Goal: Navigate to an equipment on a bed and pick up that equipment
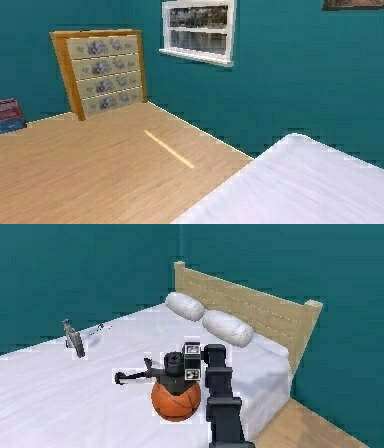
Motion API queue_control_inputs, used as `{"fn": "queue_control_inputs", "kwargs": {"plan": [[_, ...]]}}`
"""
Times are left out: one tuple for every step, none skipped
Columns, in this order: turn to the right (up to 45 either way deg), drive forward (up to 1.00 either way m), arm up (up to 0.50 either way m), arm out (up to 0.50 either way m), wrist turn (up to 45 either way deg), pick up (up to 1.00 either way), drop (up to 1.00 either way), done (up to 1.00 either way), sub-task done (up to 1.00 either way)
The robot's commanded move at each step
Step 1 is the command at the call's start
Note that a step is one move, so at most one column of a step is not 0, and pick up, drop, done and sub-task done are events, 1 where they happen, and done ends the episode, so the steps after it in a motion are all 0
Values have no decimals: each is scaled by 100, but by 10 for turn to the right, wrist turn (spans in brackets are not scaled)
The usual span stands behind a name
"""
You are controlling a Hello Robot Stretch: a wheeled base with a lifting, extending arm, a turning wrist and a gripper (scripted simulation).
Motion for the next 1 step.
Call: {"fn": "queue_control_inputs", "kwargs": {"plan": [[0,0,0,0,330,0,0,0,0]]}}
